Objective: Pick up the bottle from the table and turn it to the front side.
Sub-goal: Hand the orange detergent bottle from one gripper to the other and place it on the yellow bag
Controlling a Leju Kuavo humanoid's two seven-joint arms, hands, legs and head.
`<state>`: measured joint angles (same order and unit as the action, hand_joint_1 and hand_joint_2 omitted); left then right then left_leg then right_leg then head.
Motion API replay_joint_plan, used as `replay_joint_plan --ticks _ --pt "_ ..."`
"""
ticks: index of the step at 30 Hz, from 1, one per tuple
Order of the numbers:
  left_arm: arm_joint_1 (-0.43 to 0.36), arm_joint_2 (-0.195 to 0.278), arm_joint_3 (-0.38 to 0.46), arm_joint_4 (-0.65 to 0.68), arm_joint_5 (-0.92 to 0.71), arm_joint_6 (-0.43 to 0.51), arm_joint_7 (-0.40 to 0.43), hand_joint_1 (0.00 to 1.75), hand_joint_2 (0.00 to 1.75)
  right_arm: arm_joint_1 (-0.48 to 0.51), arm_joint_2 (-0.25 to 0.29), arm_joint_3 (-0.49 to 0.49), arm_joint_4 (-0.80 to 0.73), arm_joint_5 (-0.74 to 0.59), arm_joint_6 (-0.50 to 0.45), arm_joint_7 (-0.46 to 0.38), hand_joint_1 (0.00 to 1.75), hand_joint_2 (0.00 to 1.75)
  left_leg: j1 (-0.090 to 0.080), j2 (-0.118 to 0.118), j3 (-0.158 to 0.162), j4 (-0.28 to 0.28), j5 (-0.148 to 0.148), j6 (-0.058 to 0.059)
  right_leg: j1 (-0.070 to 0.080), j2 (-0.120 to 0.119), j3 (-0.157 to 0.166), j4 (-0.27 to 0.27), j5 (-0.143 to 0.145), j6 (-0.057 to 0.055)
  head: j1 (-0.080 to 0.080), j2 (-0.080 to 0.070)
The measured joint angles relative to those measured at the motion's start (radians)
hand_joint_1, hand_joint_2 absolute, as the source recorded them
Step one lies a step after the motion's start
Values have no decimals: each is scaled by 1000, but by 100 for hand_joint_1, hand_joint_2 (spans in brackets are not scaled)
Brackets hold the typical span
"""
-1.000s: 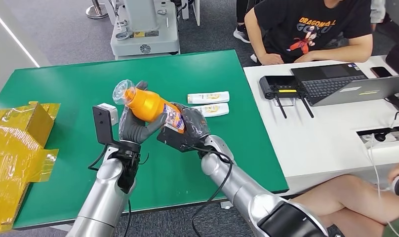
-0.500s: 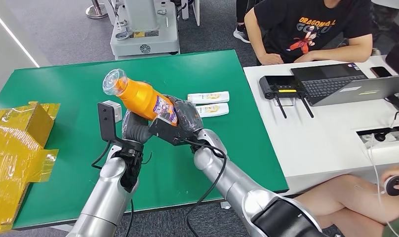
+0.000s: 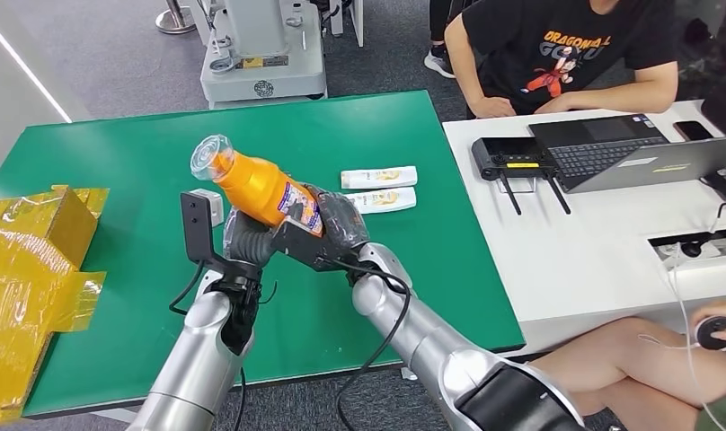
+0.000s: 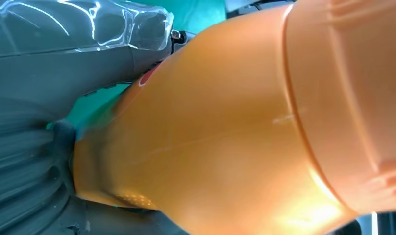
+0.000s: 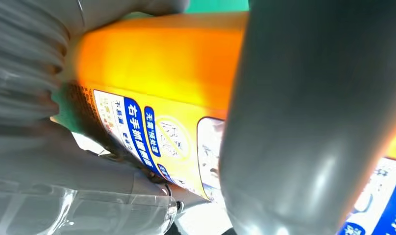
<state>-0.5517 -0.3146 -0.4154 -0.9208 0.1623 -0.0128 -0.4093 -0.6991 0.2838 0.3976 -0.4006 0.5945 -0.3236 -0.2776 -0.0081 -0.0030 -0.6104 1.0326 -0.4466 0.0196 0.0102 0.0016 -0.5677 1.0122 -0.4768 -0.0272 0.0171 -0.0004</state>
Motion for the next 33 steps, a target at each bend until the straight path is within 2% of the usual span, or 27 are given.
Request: replay_joint_plan --ticks 8,10,12,14,28,33 --pt "21 0 10 6 -8 2 1 175 175 30 -5 -6 0 46 -3 39 175 175 0 1 0 0 0 0 0 0 0 0 0 0 0 0" --pt "30 0 14 6 -9 1 1 175 175 38 -9 -9 -2 62 -7 47 167 175 0 1 0 0 0 0 0 1 0 0 0 0 0 0" --pt "39 0 18 6 -10 0 1 175 175 46 -15 -11 -7 75 -12 51 79 175 0 1 0 0 0 0 0 1 -1 0 0 0 0 0" --pt "44 0 21 6 -12 -1 1 175 175 53 -22 -14 -10 84 -20 56 0 175 0 1 0 0 0 0 0 1 -1 0 0 0 0 0" --pt "46 1 31 2 -17 -8 -1 175 175 97 -64 -22 -44 117 -74 48 0 175 0 1 0 0 0 0 0 1 0 0 0 0 0 0" --pt "46 1 39 -8 -20 -5 -3 175 175 101 -65 -31 -56 114 -90 19 0 175 0 1 0 0 0 0 0 1 0 0 0 0 0 0"
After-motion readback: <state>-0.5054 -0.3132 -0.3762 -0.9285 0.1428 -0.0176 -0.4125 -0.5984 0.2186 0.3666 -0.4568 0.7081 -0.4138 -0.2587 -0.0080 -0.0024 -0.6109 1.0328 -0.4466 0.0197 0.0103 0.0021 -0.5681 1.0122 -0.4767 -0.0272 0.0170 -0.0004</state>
